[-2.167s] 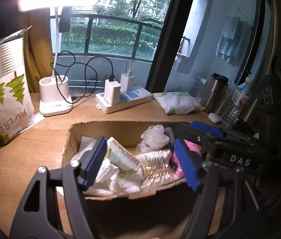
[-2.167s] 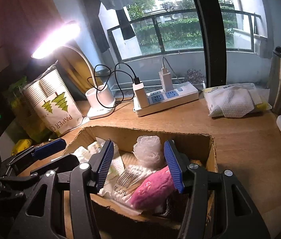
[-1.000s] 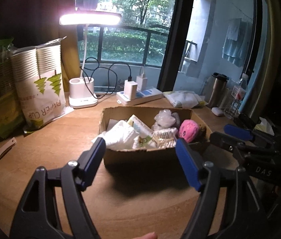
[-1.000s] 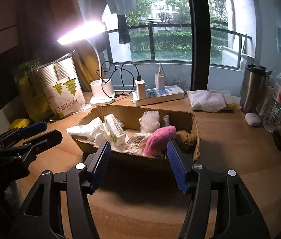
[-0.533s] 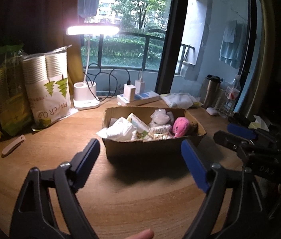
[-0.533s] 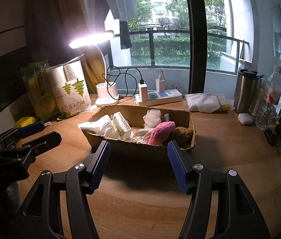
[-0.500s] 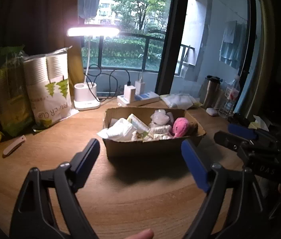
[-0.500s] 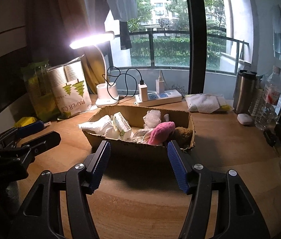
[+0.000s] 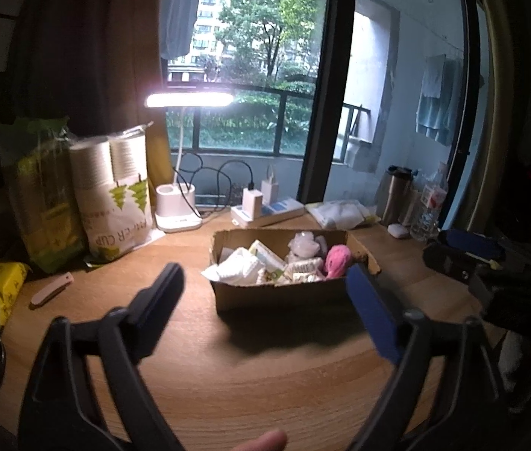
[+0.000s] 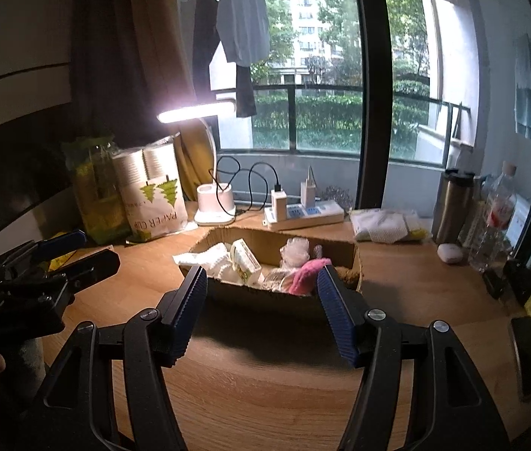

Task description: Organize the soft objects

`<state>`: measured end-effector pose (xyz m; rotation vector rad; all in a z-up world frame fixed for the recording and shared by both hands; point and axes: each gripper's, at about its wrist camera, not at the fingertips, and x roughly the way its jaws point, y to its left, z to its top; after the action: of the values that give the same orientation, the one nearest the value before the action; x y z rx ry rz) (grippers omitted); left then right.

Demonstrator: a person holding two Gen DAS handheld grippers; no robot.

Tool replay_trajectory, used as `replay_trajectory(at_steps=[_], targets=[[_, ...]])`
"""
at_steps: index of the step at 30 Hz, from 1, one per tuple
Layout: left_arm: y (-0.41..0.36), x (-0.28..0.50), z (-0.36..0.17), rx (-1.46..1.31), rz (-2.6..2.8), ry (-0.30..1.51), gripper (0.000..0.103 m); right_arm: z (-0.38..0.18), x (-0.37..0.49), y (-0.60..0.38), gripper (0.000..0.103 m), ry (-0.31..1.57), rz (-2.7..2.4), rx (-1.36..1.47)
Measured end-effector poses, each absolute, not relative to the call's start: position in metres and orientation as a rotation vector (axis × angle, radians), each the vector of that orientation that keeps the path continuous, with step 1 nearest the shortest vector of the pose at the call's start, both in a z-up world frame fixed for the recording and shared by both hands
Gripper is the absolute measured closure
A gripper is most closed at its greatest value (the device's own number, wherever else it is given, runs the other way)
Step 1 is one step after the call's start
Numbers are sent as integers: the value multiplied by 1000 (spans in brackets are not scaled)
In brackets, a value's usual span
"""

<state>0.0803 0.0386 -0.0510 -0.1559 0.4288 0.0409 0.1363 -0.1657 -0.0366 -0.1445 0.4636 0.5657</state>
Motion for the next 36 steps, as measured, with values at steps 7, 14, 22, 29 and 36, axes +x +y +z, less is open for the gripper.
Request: replay_trajectory(at_steps=[7, 14, 22, 29, 36], targets=[[35, 70, -27, -135, 44, 363, 1, -14, 126, -169, 26, 415, 526, -157], [31, 68, -3, -103, 34, 322, 1, 7, 120, -175, 9, 364, 474, -167], [29, 63, 21, -72, 62, 266, 1, 30, 115, -187, 7, 321, 421, -159], [24, 63, 30, -14, 114, 231, 1, 41, 115, -190, 7, 300, 387, -176], [31, 58, 39, -38, 126, 197, 1, 43, 113, -187, 7, 284, 379, -174]])
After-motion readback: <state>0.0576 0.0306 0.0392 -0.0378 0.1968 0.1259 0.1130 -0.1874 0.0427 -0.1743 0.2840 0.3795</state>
